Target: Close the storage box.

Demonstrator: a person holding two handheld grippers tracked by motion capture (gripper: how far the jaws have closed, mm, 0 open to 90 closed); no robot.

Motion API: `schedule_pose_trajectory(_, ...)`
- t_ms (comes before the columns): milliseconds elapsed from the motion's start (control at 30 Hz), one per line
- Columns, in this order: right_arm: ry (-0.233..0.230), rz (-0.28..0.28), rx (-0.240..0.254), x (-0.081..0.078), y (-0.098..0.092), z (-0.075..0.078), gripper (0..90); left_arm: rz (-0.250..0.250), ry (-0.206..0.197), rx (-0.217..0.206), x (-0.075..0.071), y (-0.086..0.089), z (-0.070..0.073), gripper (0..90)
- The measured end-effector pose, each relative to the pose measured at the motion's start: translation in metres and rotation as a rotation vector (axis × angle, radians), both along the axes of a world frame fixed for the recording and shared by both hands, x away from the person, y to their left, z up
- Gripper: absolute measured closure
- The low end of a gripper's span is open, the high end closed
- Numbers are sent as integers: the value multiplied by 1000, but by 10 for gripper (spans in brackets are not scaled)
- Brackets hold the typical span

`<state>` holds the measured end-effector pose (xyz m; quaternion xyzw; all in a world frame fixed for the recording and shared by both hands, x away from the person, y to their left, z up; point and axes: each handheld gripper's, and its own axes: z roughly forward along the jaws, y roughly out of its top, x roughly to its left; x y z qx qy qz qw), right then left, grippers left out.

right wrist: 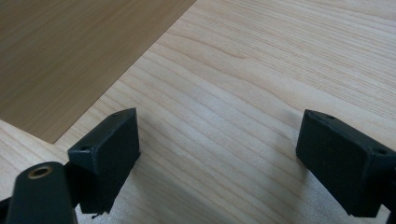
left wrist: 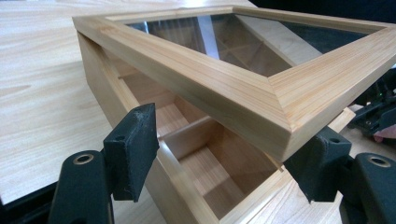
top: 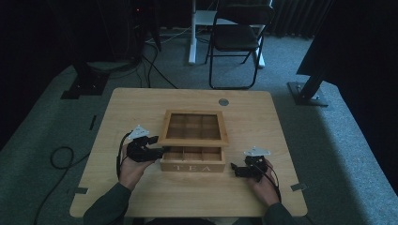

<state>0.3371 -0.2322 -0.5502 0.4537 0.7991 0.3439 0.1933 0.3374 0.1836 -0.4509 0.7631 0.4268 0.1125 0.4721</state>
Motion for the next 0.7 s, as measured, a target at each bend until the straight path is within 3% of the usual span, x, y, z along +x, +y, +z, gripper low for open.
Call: schedule_pose_trajectory(700, 2, -1, 2, 0, 0, 0, 131, -6, 22, 8, -6, -1, -17, 325)
